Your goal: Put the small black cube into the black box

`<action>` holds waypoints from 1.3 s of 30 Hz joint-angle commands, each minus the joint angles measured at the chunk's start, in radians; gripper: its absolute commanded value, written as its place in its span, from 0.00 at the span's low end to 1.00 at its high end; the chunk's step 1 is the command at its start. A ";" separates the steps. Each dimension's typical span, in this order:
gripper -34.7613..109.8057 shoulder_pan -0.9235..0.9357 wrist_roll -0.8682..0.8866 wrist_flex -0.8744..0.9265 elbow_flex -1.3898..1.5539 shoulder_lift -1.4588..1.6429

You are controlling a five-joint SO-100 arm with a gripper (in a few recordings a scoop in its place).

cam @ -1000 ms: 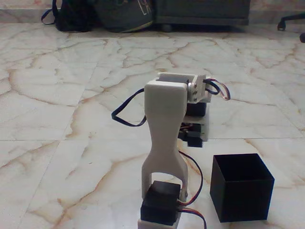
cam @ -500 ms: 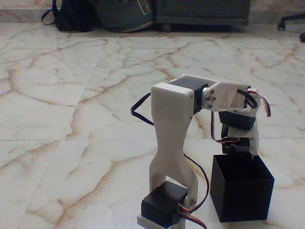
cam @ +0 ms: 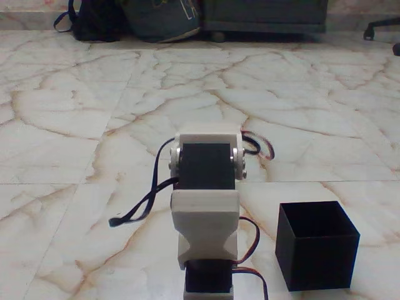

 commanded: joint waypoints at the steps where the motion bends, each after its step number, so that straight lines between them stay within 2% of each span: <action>1: 0.28 -0.041 -0.011 -0.089 0.155 0.092; 6: 0.28 -0.063 -0.083 -0.160 0.414 0.187; 12: 0.28 -0.063 -0.095 -0.038 0.535 0.262; 21: 0.26 -0.072 0.120 -0.071 0.614 0.258; 24: 0.26 -0.080 -0.126 -0.086 0.612 0.222; 39: 0.26 -0.060 -0.121 -0.089 0.611 0.222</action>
